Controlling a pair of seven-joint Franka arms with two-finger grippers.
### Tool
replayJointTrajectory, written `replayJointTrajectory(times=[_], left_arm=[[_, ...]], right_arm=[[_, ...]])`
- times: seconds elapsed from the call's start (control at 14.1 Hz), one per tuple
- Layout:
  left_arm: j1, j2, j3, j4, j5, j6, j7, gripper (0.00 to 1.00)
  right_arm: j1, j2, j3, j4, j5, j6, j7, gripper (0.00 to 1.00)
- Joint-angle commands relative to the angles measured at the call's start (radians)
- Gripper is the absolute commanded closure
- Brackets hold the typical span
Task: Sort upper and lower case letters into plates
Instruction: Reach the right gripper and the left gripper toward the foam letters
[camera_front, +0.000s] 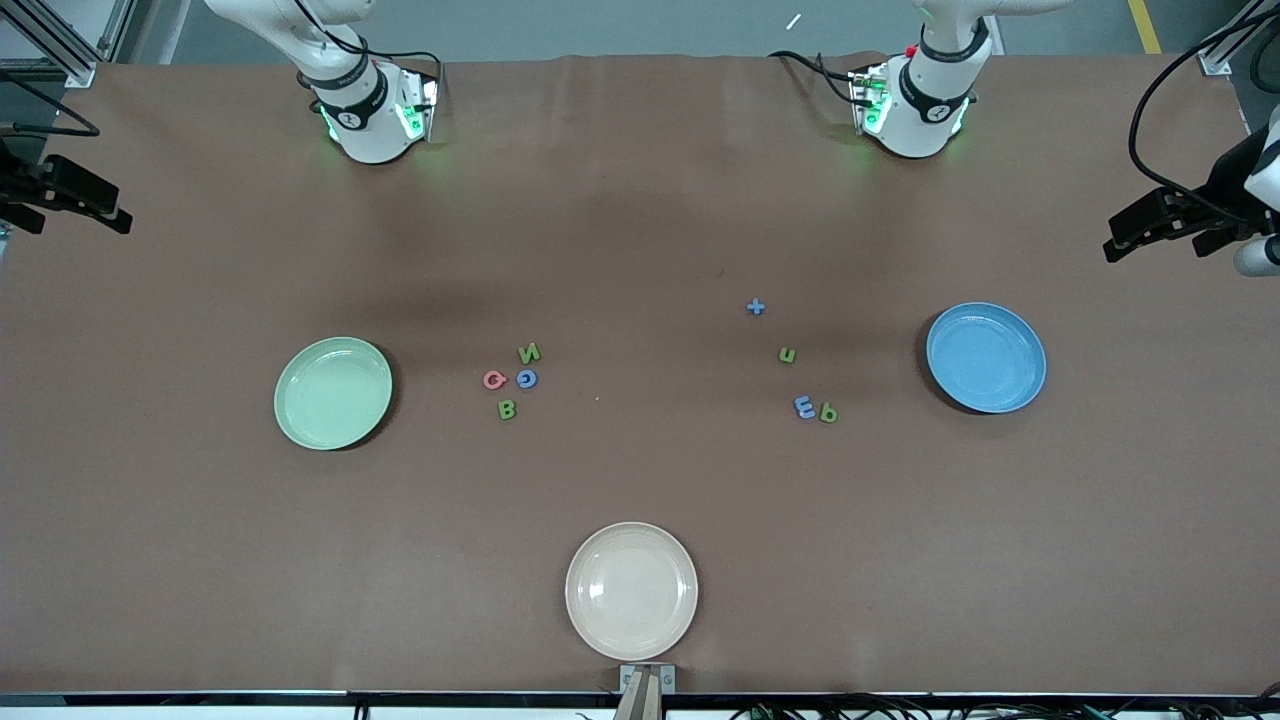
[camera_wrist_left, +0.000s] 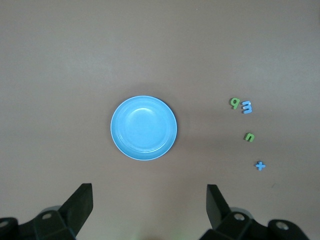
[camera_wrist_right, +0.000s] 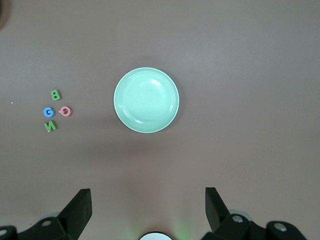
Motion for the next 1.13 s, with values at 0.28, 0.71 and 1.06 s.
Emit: replayJointTrajectory(times=[0.28, 0.71, 1.06], left_arm=[[0.002, -0.007, -0.001, 0.007, 0.006, -0.001, 0.019, 0.0], [-0.004, 0.086, -0.002, 0.014, 0.003, -0.012, -0.007, 0.0], [-0.077, 0.229, -0.03, 0.013, 0.003, 0.054, -0.138, 0.0]], right_arm=[[-0.003, -0.024, 0.007, -0.026, 0.01, -0.007, 0.01, 0.0], [-0.003, -0.017, 0.008, 0.001, 0.008, -0.027, 0.01, 0.0], [-0.015, 0.073, 0.005, 0.027, 0.012, -0.009, 0.007, 0.0]])
